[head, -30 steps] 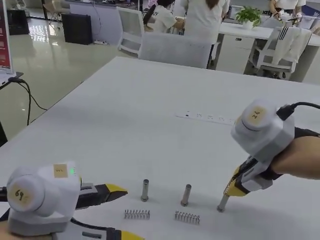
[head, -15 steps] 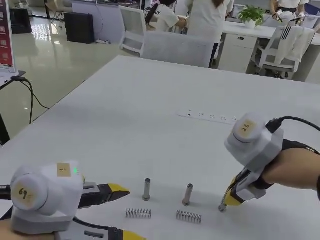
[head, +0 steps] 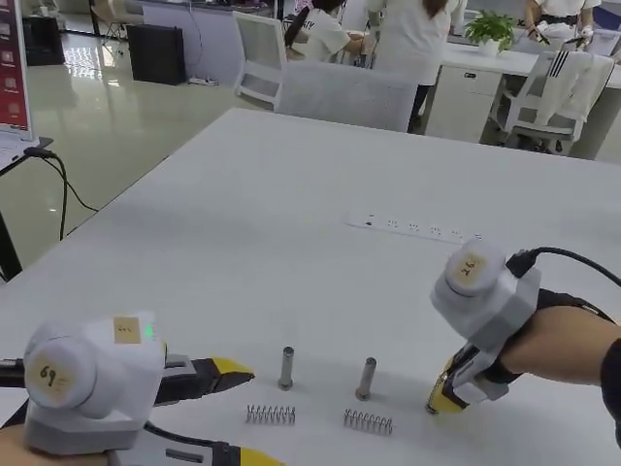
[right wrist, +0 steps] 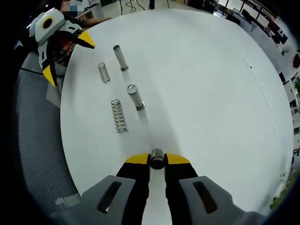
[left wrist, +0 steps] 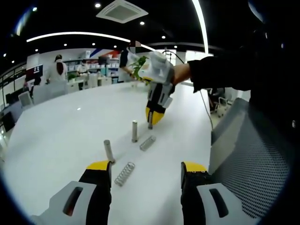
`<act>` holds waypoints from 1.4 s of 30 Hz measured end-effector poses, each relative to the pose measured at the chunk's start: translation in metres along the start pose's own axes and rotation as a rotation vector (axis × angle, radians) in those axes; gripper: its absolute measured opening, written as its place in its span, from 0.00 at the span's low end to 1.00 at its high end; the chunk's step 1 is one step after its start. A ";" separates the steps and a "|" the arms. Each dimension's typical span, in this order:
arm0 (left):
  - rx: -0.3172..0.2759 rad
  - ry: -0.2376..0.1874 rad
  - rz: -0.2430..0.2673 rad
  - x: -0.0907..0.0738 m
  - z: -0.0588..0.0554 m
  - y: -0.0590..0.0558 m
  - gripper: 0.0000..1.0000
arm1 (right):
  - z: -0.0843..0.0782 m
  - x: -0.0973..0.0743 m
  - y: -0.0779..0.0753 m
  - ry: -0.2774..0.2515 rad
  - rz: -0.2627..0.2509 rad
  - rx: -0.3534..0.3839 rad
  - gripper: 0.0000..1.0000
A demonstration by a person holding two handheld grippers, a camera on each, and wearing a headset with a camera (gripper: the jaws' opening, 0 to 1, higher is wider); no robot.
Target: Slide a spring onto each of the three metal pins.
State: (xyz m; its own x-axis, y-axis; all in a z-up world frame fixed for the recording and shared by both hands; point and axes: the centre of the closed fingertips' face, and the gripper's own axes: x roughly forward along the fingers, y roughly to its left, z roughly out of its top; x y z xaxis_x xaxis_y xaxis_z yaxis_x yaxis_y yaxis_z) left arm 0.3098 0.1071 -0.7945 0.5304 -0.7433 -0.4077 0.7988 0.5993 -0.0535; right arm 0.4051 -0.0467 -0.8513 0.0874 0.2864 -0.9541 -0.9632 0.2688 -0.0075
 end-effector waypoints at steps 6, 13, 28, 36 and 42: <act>0.001 0.001 -0.001 0.000 0.000 0.000 0.54 | 0.002 -0.004 0.002 -0.009 -0.006 -0.020 0.15; 0.003 0.005 -0.006 0.001 0.000 -0.001 0.54 | 0.011 -0.015 0.003 -0.040 -0.028 -0.065 0.22; 0.009 0.006 -0.008 0.001 0.000 -0.001 0.53 | 0.035 -0.009 0.041 -0.047 0.044 -0.207 0.20; 0.010 0.010 -0.010 0.002 -0.001 -0.002 0.52 | 0.040 0.002 0.050 -0.041 0.067 -0.228 0.17; 0.008 0.013 -0.011 0.002 -0.002 -0.002 0.51 | 0.041 0.011 0.055 -0.031 0.079 -0.245 0.15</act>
State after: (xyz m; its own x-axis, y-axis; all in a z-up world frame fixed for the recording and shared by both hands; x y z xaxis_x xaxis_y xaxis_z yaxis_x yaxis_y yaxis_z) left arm 0.3088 0.1054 -0.7965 0.5177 -0.7459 -0.4191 0.8068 0.5886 -0.0510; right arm 0.3633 0.0089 -0.8501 0.0135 0.3267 -0.9450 -0.9998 0.0151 -0.0090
